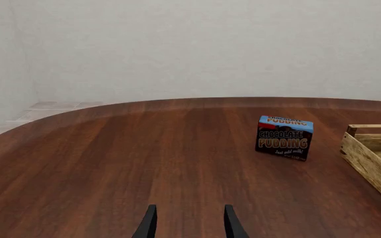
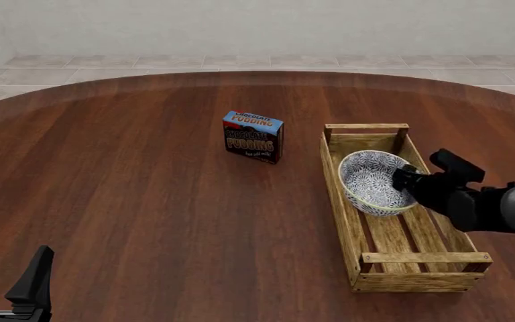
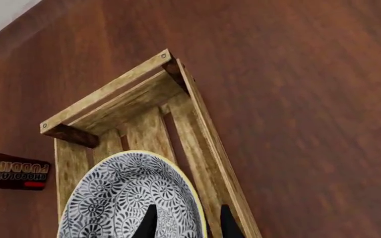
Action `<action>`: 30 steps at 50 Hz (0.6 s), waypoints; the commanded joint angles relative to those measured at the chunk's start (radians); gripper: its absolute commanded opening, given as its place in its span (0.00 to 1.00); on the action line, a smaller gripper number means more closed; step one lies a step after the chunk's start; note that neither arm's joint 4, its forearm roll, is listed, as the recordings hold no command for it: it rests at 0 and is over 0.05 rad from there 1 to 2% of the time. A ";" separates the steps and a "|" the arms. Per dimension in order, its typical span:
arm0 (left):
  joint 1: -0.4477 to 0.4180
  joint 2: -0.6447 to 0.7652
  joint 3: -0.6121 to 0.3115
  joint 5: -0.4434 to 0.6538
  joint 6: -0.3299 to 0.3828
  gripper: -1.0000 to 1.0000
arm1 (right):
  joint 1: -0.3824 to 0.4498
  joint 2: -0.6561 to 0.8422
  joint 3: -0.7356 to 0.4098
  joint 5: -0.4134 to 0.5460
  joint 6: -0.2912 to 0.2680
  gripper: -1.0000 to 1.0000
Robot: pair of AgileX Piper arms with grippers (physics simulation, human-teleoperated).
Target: Pick up the bowl on the left and put it in the tray.
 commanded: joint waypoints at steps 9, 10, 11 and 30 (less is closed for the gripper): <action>0.000 0.000 0.000 0.000 0.000 1.00 | 0.032 0.031 -0.001 0.003 -0.014 1.00; 0.000 0.000 0.000 0.000 0.000 1.00 | 0.032 0.029 0.000 0.003 -0.014 1.00; 0.000 0.000 0.000 0.000 0.000 1.00 | 0.033 0.029 0.000 0.004 -0.014 1.00; 0.000 0.000 0.000 0.000 0.000 1.00 | 0.028 -0.049 0.026 0.023 -0.042 1.00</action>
